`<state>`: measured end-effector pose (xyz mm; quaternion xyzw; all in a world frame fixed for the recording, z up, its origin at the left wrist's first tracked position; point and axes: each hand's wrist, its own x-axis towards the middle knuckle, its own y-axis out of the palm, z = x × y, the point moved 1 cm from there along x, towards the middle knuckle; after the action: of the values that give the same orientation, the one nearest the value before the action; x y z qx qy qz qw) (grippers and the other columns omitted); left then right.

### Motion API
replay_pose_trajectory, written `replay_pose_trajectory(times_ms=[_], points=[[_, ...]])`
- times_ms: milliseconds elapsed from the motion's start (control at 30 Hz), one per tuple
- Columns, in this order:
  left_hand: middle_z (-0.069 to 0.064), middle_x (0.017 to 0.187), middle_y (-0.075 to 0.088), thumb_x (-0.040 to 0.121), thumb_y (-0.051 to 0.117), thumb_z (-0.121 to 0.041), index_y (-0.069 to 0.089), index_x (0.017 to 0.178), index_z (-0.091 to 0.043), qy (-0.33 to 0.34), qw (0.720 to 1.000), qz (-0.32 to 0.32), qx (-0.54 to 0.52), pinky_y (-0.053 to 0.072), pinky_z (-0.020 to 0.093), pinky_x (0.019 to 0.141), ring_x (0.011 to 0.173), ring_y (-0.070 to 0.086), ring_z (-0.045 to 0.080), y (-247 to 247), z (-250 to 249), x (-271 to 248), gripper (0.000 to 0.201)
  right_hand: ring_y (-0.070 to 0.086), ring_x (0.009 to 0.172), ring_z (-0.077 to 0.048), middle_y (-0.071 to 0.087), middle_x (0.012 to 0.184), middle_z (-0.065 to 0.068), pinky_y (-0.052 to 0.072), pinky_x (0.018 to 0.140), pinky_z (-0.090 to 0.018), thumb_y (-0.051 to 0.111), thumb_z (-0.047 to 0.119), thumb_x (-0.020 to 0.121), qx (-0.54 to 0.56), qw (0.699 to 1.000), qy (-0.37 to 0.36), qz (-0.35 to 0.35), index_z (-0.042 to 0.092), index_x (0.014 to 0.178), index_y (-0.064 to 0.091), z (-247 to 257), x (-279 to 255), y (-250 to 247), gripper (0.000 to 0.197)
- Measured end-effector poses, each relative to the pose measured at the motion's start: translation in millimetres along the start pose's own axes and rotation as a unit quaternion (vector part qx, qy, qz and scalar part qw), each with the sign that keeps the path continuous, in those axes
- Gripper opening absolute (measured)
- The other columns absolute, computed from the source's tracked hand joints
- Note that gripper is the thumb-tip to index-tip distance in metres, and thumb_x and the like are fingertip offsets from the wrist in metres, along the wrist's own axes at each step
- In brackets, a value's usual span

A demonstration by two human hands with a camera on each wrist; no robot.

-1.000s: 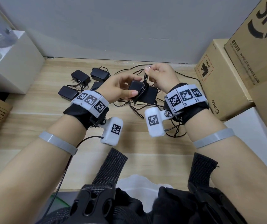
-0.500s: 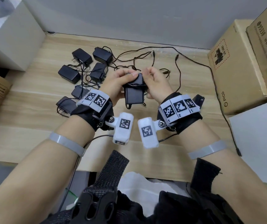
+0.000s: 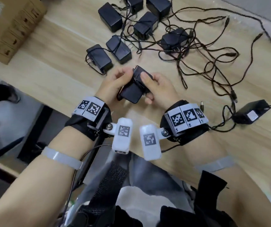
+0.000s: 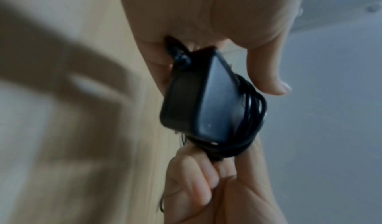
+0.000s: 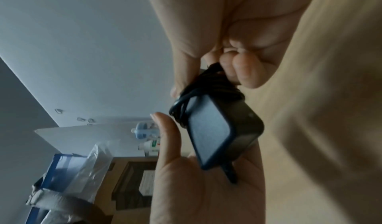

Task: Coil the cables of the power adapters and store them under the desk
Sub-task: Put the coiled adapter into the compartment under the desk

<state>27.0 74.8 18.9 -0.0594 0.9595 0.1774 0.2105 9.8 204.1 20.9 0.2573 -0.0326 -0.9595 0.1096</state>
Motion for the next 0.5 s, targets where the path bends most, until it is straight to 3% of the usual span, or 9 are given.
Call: replay_pose_trajectory(times_ms=[100,200,300,367,433,500], points=[[-0.001,0.076,0.068,0.074,0.067,-0.010,0.052,0.090,-0.011,-0.023,0.998,-0.041,-0.047,0.052,0.021,0.059,0.069,0.065,0.011,-34.8,14.0,-23.0,0.022,0.031,0.034,-0.004,0.042,0.063,-0.003,0.030,0.032,-0.017,0.053,0.024,0.093,-0.002,1.000,0.018,0.024,0.014,0.078,0.046,-21.0,0.8,30.3,0.019],[0.006,0.094,0.066,0.065,0.080,-0.020,0.055,0.103,-0.009,-0.025,0.997,-0.046,-0.064,0.054,0.028,0.074,0.085,0.064,0.019,-80.9,26.3,-45.9,0.047,0.033,0.034,-0.004,0.042,0.066,-0.005,0.033,0.034,-0.017,0.054,0.024,0.092,-0.026,0.997,0.031,0.064,0.014,0.080,0.046,-42.5,-4.2,66.5,0.018],[0.002,0.095,0.069,0.081,0.064,-0.014,0.055,0.113,-0.009,-0.024,0.998,-0.034,-0.048,0.056,0.031,0.067,0.084,0.067,0.019,-125.9,29.9,-76.2,0.033,0.035,0.037,-0.008,0.042,0.061,-0.001,0.033,0.038,-0.025,0.058,0.024,0.090,-0.021,0.993,0.033,0.115,0.016,0.082,0.046,-65.1,-15.7,108.2,0.016],[0.001,0.091,0.072,0.081,0.055,-0.010,0.055,0.112,-0.008,-0.018,0.996,-0.032,-0.079,0.056,0.030,0.064,0.080,0.068,0.019,-160.0,34.3,-96.7,0.031,0.034,0.036,-0.013,0.044,0.050,0.005,0.030,0.043,-0.030,0.059,0.026,0.087,-0.011,0.987,0.036,0.159,0.018,0.083,0.045,-83.0,-23.5,139.2,0.017],[0.004,0.098,0.070,0.075,0.065,-0.018,0.058,0.115,-0.007,-0.011,0.994,-0.044,-0.097,0.054,0.030,0.077,0.089,0.066,0.019,-199.5,43.8,-119.6,0.042,0.037,0.036,-0.011,0.045,0.045,0.008,0.032,0.042,-0.027,0.059,0.022,0.089,-0.049,0.978,0.044,0.196,0.019,0.084,0.045,-105.2,-31.9,171.6,0.015],[0.002,0.100,0.069,0.068,0.074,-0.024,0.062,0.115,-0.012,-0.037,0.993,-0.079,-0.080,0.052,0.028,0.082,0.093,0.065,0.017,-239.2,60.3,-142.4,0.050,0.038,0.037,-0.008,0.046,0.049,0.007,0.034,0.040,-0.025,0.057,0.017,0.091,-0.093,0.968,0.058,0.225,0.020,0.084,0.045,-132.9,-38.6,202.3,0.014]])
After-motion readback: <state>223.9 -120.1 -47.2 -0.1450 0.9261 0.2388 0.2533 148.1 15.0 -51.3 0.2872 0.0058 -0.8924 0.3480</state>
